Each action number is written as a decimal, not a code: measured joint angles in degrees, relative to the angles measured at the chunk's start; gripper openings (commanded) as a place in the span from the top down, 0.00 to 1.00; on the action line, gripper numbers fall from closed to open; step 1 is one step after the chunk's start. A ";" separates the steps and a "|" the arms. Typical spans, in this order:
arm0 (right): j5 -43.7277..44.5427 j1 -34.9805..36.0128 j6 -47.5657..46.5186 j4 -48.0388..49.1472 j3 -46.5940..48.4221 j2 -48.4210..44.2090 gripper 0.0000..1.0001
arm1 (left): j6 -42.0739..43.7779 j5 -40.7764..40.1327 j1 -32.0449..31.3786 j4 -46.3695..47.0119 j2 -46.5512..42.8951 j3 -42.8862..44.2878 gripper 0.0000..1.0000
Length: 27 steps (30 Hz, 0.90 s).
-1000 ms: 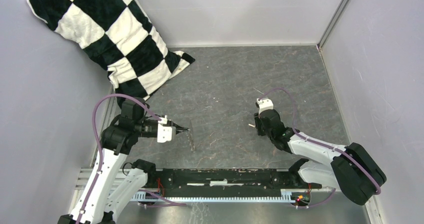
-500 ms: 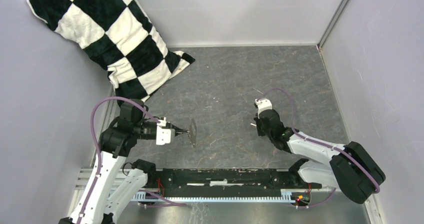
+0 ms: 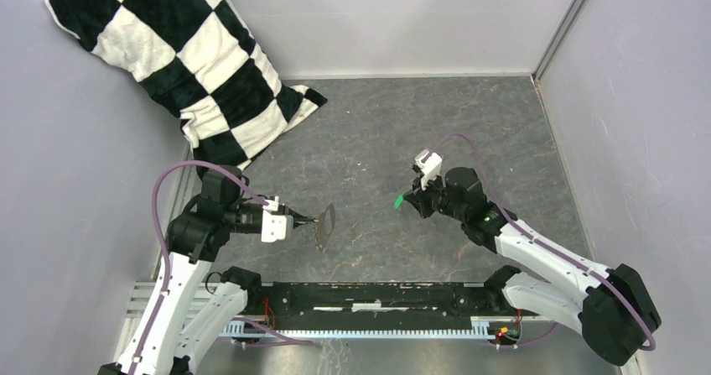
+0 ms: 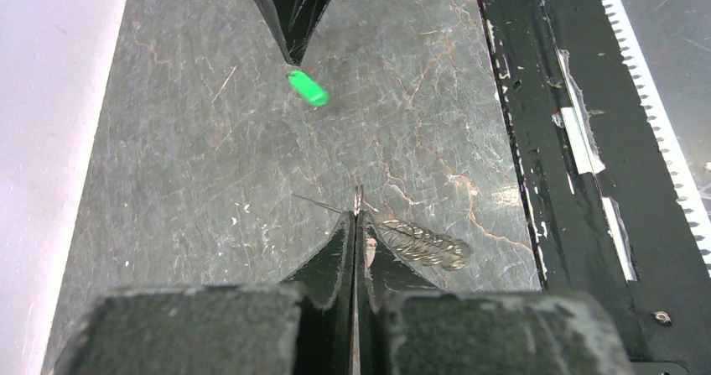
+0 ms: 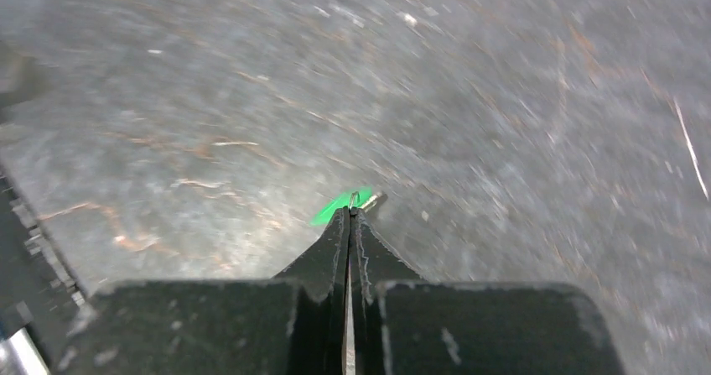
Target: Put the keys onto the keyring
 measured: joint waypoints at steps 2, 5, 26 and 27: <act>-5.09 0.26 -1.84 -0.07 1.42 -0.55 0.99 | 0.00 0.04 0.00 0.00 0.00 0.00 0.98; -12.57 1.11 -4.76 -0.90 3.61 -0.87 0.99 | 0.00 0.28 0.00 0.00 0.00 0.00 0.98; -33.16 16.52 -26.16 -17.79 32.48 13.55 0.99 | 0.92 4.96 -0.02 -1.81 -1.51 -0.15 0.98; -33.00 17.11 -28.09 -20.72 37.97 17.16 0.99 | 1.38 5.38 0.00 -3.10 -1.46 -0.15 0.98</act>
